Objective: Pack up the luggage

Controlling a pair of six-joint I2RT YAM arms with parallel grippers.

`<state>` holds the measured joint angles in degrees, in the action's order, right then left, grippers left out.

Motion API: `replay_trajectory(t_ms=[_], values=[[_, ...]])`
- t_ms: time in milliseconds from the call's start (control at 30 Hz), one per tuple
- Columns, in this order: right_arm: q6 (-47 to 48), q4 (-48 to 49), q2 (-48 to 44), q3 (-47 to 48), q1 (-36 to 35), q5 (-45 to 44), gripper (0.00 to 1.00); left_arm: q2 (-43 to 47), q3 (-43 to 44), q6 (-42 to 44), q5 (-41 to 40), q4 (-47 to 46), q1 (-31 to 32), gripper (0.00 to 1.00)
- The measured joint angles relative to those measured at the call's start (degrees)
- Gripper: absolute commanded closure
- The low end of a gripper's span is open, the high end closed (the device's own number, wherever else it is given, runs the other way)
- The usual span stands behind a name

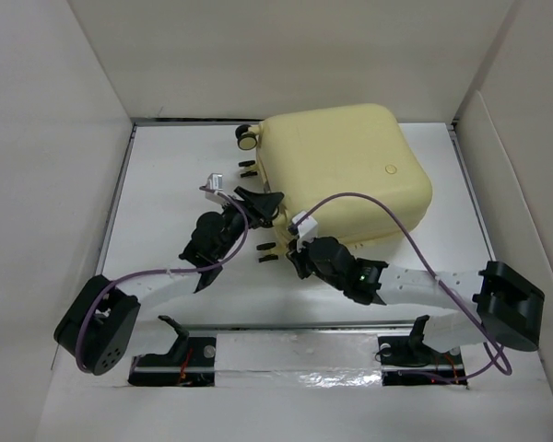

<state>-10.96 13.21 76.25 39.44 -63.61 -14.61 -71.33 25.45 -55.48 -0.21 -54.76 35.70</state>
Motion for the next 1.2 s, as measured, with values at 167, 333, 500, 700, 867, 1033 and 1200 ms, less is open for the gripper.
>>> replay_trajectory(t_ms=[167,333,500,700,867,1033,1200], values=[[-0.35,0.57,-5.81,-5.14,0.70,-2.27,1.00,-1.88,2.58,2.01,-0.09,0.74,0.83,0.28],[-1.55,-3.02,-19.10,-14.14,2.73,6.08,1.00,4.04,2.95,5.90,-3.43,11.50,-4.57,0.19],[-2.01,-7.43,-28.70,-17.44,4.02,10.64,1.00,6.93,7.43,7.06,-5.33,18.78,-14.53,0.22],[-2.29,-12.02,-37.11,-19.28,4.68,11.87,1.00,6.80,10.19,10.19,-3.98,25.31,-21.20,0.26],[-1.97,-13.86,-39.10,-19.34,6.62,14.45,1.00,5.44,10.16,15.61,1.46,25.11,-21.11,0.24],[-1.22,-13.64,-38.45,-19.34,8.50,17.59,1.00,-1.01,11.82,20.44,8.57,22.29,-21.11,0.28],[-0.81,-13.00,-37.90,-19.34,8.94,18.73,1.00,-6.62,15.04,22.21,12.13,21.44,-21.07,0.27]])
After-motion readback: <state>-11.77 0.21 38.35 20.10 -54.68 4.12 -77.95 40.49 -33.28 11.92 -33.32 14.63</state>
